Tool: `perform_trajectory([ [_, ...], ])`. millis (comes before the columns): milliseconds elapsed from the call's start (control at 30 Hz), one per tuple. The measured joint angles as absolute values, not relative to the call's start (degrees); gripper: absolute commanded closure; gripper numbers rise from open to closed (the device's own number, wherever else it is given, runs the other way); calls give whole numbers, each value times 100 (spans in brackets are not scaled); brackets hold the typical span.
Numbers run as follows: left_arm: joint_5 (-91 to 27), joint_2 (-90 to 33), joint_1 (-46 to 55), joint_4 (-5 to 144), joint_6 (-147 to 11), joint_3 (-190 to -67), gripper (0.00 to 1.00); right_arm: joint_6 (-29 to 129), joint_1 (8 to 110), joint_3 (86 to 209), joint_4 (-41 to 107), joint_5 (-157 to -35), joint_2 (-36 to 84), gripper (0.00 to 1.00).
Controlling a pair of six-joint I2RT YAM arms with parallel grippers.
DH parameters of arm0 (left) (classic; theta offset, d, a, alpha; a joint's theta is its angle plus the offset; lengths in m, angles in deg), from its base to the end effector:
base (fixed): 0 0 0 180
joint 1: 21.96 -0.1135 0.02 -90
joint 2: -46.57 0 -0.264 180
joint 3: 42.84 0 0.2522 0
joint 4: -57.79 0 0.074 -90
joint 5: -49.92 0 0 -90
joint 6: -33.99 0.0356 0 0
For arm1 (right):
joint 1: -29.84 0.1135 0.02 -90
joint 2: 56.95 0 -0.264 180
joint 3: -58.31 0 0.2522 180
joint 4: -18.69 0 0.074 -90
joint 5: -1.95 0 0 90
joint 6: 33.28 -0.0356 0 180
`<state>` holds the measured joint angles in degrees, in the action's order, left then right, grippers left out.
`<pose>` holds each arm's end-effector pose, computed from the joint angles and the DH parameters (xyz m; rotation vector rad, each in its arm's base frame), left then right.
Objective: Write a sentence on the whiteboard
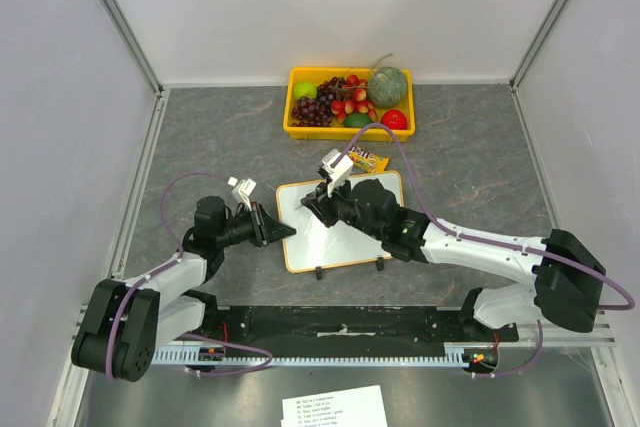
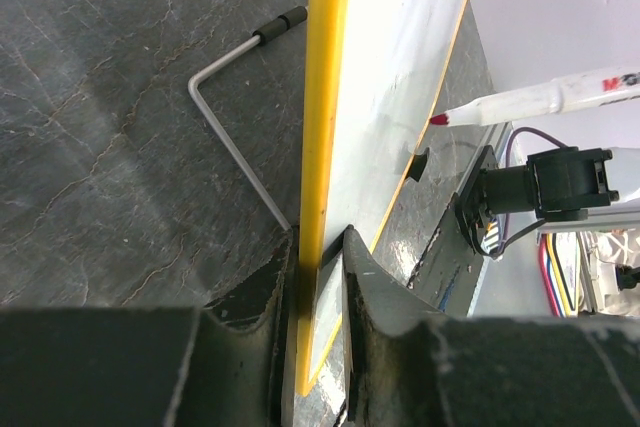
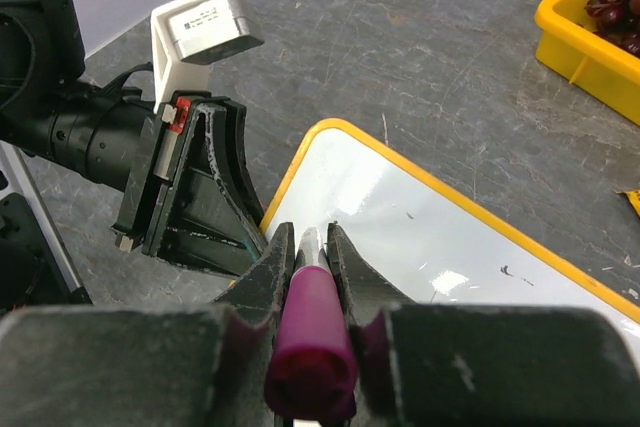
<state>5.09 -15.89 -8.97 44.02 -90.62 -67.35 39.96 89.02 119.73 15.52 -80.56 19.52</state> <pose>0.1767 -0.0667 0.1519 0.1559 2.0949 -1.3018 0.1622 0.2628 0.2822 -0.5784 1.7623 0.8292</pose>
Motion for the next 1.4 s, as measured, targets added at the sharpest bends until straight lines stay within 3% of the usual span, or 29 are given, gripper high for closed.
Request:
perform_trajectory([
  [1400, 502, -1643, -897, 4396, -9062, -6735, 98, 3972, 8976, 12416, 1633, -6867, 2477, 100],
])
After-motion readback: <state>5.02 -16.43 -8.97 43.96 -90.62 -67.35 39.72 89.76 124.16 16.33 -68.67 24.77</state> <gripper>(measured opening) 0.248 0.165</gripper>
